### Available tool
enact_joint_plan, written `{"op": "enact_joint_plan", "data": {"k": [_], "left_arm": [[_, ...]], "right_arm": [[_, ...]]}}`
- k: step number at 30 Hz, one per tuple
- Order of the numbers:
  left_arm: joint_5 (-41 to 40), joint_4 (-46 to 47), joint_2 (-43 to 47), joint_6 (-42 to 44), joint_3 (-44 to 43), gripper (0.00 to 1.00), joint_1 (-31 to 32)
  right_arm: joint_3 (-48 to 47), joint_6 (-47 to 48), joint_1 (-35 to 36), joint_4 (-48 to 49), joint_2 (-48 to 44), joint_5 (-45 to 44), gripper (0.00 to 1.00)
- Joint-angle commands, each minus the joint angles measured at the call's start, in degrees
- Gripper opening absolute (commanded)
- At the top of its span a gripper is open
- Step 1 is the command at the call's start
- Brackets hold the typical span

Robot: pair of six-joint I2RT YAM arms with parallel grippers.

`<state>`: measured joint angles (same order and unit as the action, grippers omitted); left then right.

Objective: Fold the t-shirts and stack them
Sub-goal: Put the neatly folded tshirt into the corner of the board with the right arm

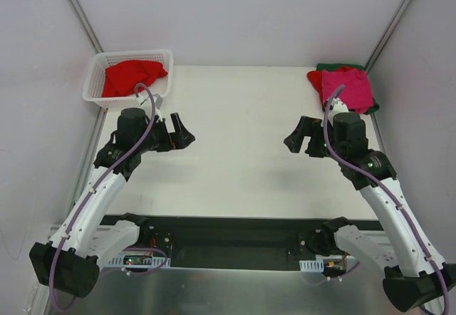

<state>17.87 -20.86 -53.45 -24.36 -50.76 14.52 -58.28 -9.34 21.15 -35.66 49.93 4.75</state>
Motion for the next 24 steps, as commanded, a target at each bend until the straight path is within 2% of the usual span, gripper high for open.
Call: {"op": "enact_joint_plan", "data": {"k": [1, 13, 24], "left_arm": [[-3.4, -1.2, 2.0, 1.1, 2.1, 0.99, -0.2], [-20.1, -2.4, 5.6, 0.1, 7.3, 0.99, -0.2], [-22.5, -2.3, 7.7, -1.3, 7.9, 0.99, -0.2]], "right_arm": [[0.2, 1.1, 1.5, 3.0, 0.3, -3.0, 0.96], [8.3, 6.4, 4.2, 9.6, 2.5, -12.5, 0.96], [9.1, 8.5, 4.7, 11.3, 2.2, -14.6, 0.96]]}}
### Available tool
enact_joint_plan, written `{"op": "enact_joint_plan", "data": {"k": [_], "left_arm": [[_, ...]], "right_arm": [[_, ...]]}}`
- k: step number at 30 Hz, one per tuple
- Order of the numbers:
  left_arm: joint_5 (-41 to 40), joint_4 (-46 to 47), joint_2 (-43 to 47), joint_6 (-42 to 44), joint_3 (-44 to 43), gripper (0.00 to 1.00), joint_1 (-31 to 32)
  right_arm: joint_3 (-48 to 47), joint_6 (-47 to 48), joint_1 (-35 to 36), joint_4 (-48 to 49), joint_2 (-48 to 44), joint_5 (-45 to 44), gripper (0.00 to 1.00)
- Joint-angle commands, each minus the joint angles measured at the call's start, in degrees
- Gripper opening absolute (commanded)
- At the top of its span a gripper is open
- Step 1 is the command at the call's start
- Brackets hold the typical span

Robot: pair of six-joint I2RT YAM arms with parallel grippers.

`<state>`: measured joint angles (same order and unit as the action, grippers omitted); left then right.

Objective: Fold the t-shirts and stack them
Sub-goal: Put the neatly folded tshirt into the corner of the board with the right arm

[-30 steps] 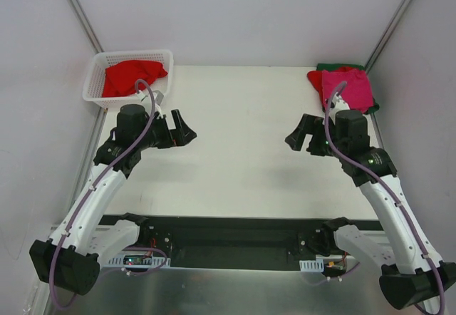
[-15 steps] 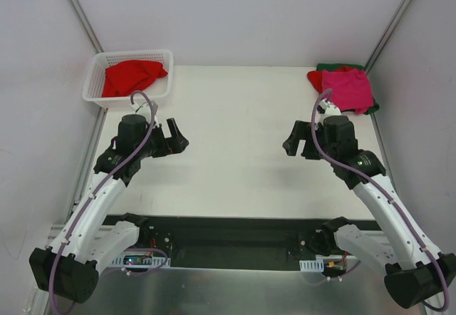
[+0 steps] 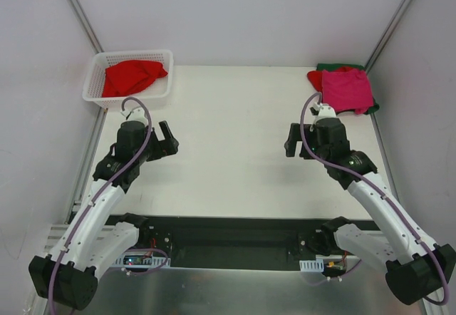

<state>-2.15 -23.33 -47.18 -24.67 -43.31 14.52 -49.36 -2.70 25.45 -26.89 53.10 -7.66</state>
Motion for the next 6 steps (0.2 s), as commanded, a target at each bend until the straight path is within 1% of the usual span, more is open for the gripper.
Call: {"op": "enact_joint_plan", "data": {"k": [1, 6], "left_arm": [[-2.5, 0.2, 1.4, -1.0, 0.5, 0.99, -0.2], [-2.8, 0.2, 1.4, -1.2, 0.5, 0.99, -0.2]], "right_arm": [[0.3, 2.1, 0.4, 2.6, -1.2, -1.8, 0.96], [0.4, 1.9, 0.4, 3.1, -0.9, -2.9, 0.96]]}}
